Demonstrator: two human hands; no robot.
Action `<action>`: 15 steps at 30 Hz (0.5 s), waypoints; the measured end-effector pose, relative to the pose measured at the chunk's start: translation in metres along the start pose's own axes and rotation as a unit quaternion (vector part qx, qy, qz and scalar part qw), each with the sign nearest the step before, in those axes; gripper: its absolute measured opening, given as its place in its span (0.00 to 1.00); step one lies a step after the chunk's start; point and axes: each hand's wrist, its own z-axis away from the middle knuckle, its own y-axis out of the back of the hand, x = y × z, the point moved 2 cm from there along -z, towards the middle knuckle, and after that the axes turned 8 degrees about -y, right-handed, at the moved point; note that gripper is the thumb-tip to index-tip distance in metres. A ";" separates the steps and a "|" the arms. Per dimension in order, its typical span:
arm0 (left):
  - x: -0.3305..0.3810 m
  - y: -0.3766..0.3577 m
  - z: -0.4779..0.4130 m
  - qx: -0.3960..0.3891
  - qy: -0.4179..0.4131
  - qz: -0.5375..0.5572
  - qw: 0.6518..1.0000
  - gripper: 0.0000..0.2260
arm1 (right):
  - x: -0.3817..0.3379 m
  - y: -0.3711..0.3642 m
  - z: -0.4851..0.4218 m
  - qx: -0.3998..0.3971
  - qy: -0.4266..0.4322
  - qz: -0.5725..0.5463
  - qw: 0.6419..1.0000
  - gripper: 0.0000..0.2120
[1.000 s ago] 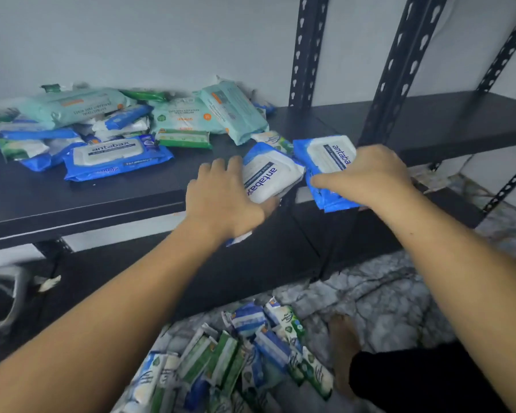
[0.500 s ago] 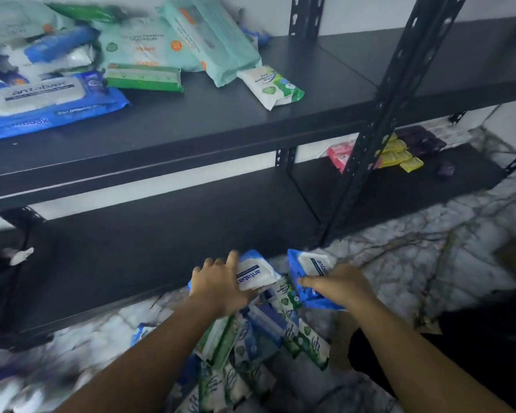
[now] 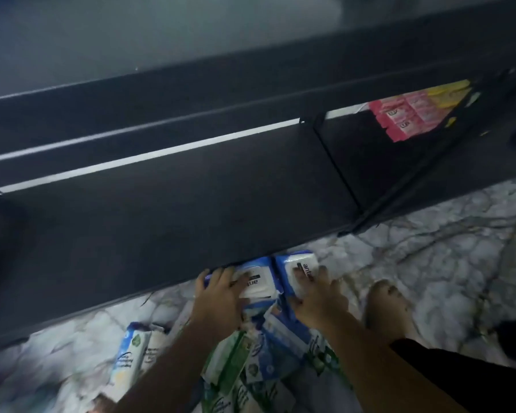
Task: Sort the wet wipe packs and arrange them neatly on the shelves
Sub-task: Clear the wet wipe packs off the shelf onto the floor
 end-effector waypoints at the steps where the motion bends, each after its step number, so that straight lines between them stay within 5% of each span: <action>1: 0.001 -0.006 0.002 0.004 0.003 0.001 1.000 0.27 | -0.001 -0.007 -0.003 0.006 0.002 0.006 1.000 0.33; 6: 0.000 -0.014 0.005 -0.040 0.035 0.036 0.998 0.33 | -0.001 -0.014 -0.004 0.004 0.002 0.012 1.000 0.36; 15: 0.006 0.039 0.028 -0.044 0.059 0.083 0.994 0.27 | -0.006 0.022 0.038 0.014 0.009 0.011 1.000 0.35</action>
